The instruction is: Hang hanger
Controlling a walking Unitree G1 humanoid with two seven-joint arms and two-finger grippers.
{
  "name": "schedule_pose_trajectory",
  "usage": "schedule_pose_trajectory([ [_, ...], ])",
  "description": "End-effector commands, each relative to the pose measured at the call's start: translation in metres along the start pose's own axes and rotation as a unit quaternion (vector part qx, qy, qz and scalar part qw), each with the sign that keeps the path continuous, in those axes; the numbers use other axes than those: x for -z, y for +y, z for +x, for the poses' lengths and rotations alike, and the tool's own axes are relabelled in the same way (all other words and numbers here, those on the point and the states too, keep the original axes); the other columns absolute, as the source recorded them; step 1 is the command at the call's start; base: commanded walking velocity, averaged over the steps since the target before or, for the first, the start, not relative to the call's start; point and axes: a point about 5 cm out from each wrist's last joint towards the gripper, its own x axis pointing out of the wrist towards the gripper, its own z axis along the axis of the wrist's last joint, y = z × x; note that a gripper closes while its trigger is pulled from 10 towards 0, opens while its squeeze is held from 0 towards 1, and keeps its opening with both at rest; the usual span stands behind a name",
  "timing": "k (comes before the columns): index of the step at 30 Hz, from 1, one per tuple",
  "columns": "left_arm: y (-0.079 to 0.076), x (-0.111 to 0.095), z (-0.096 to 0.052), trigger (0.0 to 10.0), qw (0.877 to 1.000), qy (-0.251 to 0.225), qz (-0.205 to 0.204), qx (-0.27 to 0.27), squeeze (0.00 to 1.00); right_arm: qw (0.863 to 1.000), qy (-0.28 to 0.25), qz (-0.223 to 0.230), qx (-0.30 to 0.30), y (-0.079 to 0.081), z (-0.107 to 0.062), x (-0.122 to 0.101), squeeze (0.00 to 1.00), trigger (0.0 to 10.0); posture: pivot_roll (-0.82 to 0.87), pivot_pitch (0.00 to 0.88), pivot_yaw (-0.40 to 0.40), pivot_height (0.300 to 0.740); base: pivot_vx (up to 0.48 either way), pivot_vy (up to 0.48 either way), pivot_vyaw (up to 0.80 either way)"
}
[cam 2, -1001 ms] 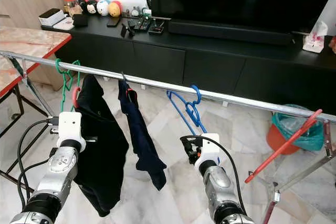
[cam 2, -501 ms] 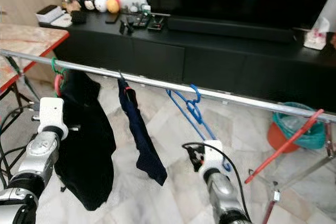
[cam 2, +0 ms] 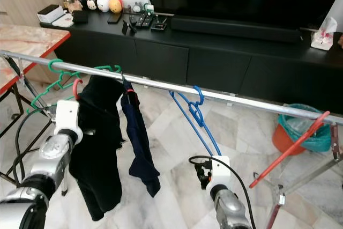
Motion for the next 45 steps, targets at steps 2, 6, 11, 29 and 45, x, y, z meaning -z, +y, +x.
schedule_pose_trajectory([
  [2, 0.001, -0.011, 0.005, 10.0, 1.0, -0.021, -0.01, -0.003, 0.0, 0.999, 0.031, -0.003, 0.01, -0.003, -0.005, 0.015, 0.0, 10.0, -0.08, 0.031, 0.046, 0.74, 0.0, 0.0, 0.0],
  [6, -0.004, -0.009, 0.003, 10.0, 1.0, -0.025, -0.015, 0.002, 0.0, 0.999, 0.034, 0.018, 0.038, -0.008, -0.008, 0.02, 0.0, 10.0, -0.08, 0.036, 0.045, 0.74, 0.0, 0.0, 0.0],
  [11, -0.001, 0.002, -0.003, 10.0, 1.0, -0.021, -0.021, -0.004, 0.0, 0.987, 0.129, -0.013, 0.091, -0.02, -0.021, 0.05, 0.0, 10.0, -0.08, 0.036, 0.045, 0.74, 0.0, 0.0, 0.0],
  [29, 0.009, -0.001, -0.006, 10.0, 0.999, -0.037, -0.026, -0.024, 0.0, 0.975, 0.212, 0.006, 0.068, 0.004, -0.034, 0.086, 0.0, 10.0, -0.07, 0.031, 0.041, 0.74, 0.0, 0.0, 0.0],
  [45, 0.01, -0.002, -0.006, 10.0, 0.999, -0.043, -0.024, -0.024, 0.0, 0.974, 0.216, 0.004, 0.068, 0.003, -0.035, 0.088, 0.0, 10.0, -0.07, 0.022, 0.039, 0.74, 0.178, 0.0, 0.0],
])
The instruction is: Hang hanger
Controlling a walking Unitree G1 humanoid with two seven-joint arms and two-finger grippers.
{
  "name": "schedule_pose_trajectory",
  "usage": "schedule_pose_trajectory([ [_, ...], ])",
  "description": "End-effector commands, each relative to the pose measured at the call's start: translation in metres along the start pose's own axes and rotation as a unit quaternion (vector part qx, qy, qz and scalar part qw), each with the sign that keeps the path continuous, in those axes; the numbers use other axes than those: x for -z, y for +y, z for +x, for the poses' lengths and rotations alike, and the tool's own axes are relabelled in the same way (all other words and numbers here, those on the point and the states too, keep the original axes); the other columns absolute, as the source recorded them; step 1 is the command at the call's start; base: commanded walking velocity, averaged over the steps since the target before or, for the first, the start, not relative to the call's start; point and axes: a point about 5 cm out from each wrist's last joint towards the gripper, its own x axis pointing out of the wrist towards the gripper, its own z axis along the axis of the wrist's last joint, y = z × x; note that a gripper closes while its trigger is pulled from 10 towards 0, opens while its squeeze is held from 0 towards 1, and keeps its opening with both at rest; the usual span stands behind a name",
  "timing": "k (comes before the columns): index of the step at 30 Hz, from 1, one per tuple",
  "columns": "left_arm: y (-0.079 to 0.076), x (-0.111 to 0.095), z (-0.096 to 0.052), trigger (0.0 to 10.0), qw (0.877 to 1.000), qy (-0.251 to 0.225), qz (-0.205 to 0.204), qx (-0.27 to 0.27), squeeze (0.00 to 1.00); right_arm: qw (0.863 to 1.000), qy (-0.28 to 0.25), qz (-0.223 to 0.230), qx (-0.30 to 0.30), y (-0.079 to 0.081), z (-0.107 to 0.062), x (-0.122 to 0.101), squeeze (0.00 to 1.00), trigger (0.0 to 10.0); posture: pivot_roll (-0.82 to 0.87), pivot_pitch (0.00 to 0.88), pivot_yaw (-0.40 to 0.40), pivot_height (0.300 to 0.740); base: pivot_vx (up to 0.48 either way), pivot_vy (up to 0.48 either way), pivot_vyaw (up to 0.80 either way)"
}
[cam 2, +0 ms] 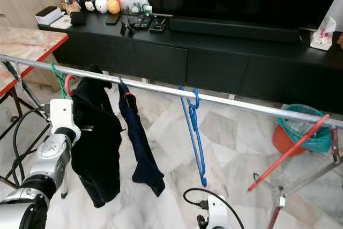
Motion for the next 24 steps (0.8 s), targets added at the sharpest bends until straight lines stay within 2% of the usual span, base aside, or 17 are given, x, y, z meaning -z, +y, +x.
schedule_pose_trajectory([
  [1, 0.0057, -0.0103, 0.0024, 10.0, 1.0, -0.027, 0.006, -0.006, 0.0, 1.0, 0.002, 0.001, 0.0, 0.0003, -0.0002, 0.0018, 0.0, 10.0, -0.07, 0.022, 0.039, 0.74, 0.262, 0.0, 0.0],
  [12, 0.0029, -0.0053, -0.0012, 10.0, 1.0, -0.024, 0.006, -0.002, 0.0, 1.0, 0.002, 0.002, -0.006, 0.0004, -0.0006, 0.0032, 0.0, 10.0, -0.07, 0.034, 0.038, 0.74, 0.264, 0.0, 0.0],
  [24, -0.0005, -0.0015, -0.0017, 10.0, 1.0, -0.009, 0.009, 0.021, 0.0, 1.0, 0.003, 0.002, -0.013, 0.0012, -0.0007, 0.004, 0.0, 10.0, -0.07, 0.04, 0.04, 0.74, 0.0, 0.0, 0.0],
])
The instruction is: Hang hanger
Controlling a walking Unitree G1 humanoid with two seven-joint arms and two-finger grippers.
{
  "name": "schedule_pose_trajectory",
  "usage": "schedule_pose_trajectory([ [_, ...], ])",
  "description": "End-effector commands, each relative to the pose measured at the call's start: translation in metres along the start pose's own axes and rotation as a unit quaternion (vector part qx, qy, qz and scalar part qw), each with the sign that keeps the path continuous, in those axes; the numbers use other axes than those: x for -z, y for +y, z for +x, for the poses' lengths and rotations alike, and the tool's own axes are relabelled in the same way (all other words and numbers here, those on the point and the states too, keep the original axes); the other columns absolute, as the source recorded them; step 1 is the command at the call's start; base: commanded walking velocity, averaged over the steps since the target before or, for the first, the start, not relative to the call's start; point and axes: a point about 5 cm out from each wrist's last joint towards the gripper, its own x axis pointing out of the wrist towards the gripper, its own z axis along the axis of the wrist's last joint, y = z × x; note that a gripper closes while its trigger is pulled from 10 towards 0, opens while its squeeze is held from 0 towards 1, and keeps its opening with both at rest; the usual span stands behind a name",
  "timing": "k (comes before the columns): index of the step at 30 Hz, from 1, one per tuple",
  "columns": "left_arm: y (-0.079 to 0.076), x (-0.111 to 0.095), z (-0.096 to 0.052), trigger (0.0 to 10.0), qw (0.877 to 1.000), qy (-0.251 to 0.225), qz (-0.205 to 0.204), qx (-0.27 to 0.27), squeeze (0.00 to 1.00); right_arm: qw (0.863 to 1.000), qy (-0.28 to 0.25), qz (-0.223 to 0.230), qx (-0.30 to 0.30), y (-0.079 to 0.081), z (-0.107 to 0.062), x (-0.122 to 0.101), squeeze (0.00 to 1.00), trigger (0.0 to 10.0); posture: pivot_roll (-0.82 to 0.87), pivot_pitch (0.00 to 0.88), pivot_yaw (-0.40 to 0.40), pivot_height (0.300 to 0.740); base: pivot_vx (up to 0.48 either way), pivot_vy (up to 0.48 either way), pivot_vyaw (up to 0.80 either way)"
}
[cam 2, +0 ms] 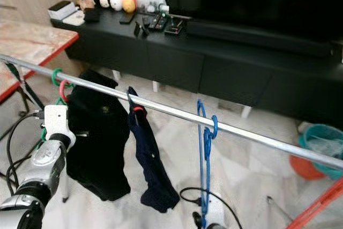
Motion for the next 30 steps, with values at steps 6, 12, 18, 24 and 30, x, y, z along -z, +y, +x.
schedule_pose_trajectory([
  [6, -0.012, -0.003, 0.008, 10.0, 0.997, 0.026, 0.022, 0.065, 0.0, 1.0, 0.014, 0.004, 0.004, -0.005, -0.002, 0.009, 0.0, 10.0, -0.07, 0.042, 0.039, 0.74, 0.0, 0.0, 0.0],
  [12, -0.016, -0.003, 0.012, 10.0, 0.995, 0.048, 0.041, 0.08, 0.0, 1.0, 0.011, 0.008, 0.004, -0.007, -0.002, 0.009, 0.0, 10.0, -0.08, 0.04, 0.039, 0.74, 0.0, 0.0, 0.0],
  [18, -0.022, -0.01, 0.022, 10.0, 0.993, 0.066, 0.053, 0.086, 0.0, 1.0, 0.01, 0.014, 0.011, -0.011, -0.004, 0.01, 0.0, 10.0, -0.08, 0.044, 0.036, 0.74, 0.0, 0.0, 0.0],
  [24, -0.023, -0.018, 0.029, 10.0, 0.993, 0.073, 0.048, 0.074, 0.0, 1.0, 0.01, 0.015, 0.011, -0.012, -0.004, 0.011, 0.0, 10.0, -0.09, 0.051, 0.039, 0.74, 0.0, 0.0, 0.0],
  [30, -0.027, -0.017, 0.033, 10.0, 0.989, 0.108, 0.033, 0.091, 0.0, 1.0, 0.009, 0.016, 0.011, -0.013, -0.004, 0.012, 0.0, 10.0, -0.1, 0.059, 0.041, 0.74, 0.0, 0.0, 0.0],
])
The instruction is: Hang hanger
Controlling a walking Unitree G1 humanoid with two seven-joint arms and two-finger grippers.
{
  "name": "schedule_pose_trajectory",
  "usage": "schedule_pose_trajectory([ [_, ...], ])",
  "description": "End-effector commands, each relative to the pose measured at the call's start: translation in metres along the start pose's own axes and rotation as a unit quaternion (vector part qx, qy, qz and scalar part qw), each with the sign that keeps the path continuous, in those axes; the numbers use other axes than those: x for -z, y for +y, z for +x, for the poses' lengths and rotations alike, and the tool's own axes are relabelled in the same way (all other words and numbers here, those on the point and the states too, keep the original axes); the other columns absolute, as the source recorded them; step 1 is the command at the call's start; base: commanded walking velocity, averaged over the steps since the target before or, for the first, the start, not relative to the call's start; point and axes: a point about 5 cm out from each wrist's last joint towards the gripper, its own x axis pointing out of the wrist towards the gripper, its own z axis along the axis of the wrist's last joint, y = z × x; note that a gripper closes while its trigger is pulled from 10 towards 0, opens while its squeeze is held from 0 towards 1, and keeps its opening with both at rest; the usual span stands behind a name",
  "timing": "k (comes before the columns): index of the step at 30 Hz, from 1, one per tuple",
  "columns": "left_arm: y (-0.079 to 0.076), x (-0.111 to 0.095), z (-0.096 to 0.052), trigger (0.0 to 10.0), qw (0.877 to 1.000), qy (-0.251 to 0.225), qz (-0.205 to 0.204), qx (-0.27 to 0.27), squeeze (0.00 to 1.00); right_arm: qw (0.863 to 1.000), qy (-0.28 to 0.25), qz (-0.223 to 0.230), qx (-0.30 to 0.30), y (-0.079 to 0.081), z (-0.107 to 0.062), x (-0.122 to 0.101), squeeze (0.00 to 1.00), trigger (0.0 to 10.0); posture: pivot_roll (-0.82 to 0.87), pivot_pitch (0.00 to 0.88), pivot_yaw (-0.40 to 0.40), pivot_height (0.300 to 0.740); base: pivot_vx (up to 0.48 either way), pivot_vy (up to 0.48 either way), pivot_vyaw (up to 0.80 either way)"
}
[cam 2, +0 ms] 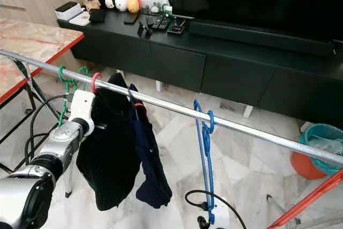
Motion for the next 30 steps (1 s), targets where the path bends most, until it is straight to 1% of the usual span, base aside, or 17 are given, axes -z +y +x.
schedule_pose_trajectory([
  [1, 0.003, -0.002, 0.001, 10.0, 1.0, 0.009, -0.006, 0.002, 0.0, 1.0, 0.001, 0.005, 0.002, -0.002, -0.001, 0.003, 0.0, 10.0, -0.1, 0.059, 0.041, 0.74, 0.0, 0.0, 0.0],
  [3, 0.001, 0.008, -0.001, 10.0, 0.999, 0.038, -0.006, 0.019, 0.0, 1.0, 0.001, 0.006, 0.002, -0.001, -0.001, 0.004, 0.0, 10.0, -0.1, 0.072, 0.051, 0.74, 0.0, 0.0, 0.0],
  [4, 0.002, 0.011, -0.002, 10.0, 0.999, 0.045, -0.006, 0.02, 0.0, 1.0, 0.0, 0.007, 0.002, -0.001, -0.001, 0.004, 0.0, 10.0, -0.1, 0.072, 0.051, 0.74, 0.0, 0.0, 0.0],
  [6, 0.001, 0.018, -0.004, 10.0, 0.998, 0.057, -0.007, 0.026, 0.0, 1.0, 0.0, 0.008, 0.001, -0.001, -0.001, 0.004, 0.0, 10.0, -0.1, 0.077, 0.054, 0.74, 0.0, 0.0, 0.0],
  [8, 0.001, 0.02, -0.005, 10.0, 0.998, 0.059, -0.006, 0.028, 0.0, 1.0, 0.0, 0.008, 0.001, -0.001, -0.001, 0.004, 0.0, 10.0, -0.1, 0.077, 0.054, 0.74, 0.0, 0.0, 0.0],
  [9, 0.001, 0.029, -0.009, 10.0, 0.996, 0.074, 0.001, 0.04, 0.0, 1.0, 0.0, 0.009, 0.001, 0.0, -0.001, 0.004, 0.0, 10.0, -0.1, 0.08, 0.058, 0.74, 0.0, 0.0, 0.0],
  [13, 0.004, 0.041, -0.015, 10.0, 0.995, 0.087, 0.005, 0.046, 0.0, 1.0, -0.001, 0.01, -0.001, 0.001, -0.001, 0.004, 0.0, 10.0, -0.09, 0.079, 0.06, 0.74, 0.0, 0.0, 0.0],
  [18, 0.009, 0.053, -0.023, 10.0, 0.995, 0.093, 0.003, 0.045, 0.0, 1.0, -0.001, 0.01, -0.001, 0.001, 0.0, 0.003, 0.0, 10.0, -0.09, 0.076, 0.061, 0.74, 0.0, 0.0, 0.0],
  [20, 0.01, 0.055, -0.025, 10.0, 0.995, 0.092, 0.008, 0.045, 0.0, 1.0, -0.001, 0.011, -0.001, 0.001, 0.0, 0.003, 0.0, 10.0, -0.09, 0.076, 0.061, 0.74, 0.0, 0.0, 0.0],
  [22, 0.011, 0.061, -0.029, 10.0, 0.996, 0.08, 0.009, 0.04, 0.0, 1.0, -0.004, 0.015, 0.005, 0.001, 0.0, 0.003, 0.0, 10.0, -0.08, 0.074, 0.062, 0.74, 0.0, 0.0, 0.0],
  [23, 0.011, 0.061, -0.029, 10.0, 0.996, 0.08, 0.009, 0.04, 0.0, 1.0, -0.004, 0.015, 0.005, 0.001, 0.0, 0.003, 0.0, 10.0, -0.08, 0.074, 0.062, 0.74, 0.0, 0.0, 0.0],
  [25, 0.012, 0.06, -0.031, 10.0, 0.997, 0.065, 0.01, 0.033, 0.0, 1.0, -0.005, 0.015, 0.004, 0.001, 0.0, 0.003, 0.0, 10.0, -0.08, 0.074, 0.062, 0.74, 0.0, 0.0, 0.0],
  [26, 0.014, 0.058, -0.03, 10.0, 0.998, 0.055, 0.005, 0.022, 1.0, 1.0, -0.005, 0.015, 0.004, 0.001, 0.0, 0.003, 0.0, 10.0, -0.08, 0.074, 0.062, 0.74, 0.0, 0.0, 0.0],
  [30, 0.017, 0.053, -0.029, 10.0, 0.999, 0.042, -0.007, 0.011, 1.0, 1.0, -0.005, 0.015, 0.005, 0.001, 0.0, 0.003, 0.0, 10.0, -0.08, 0.07, 0.061, 0.74, 0.0, 0.0, 0.0],
])
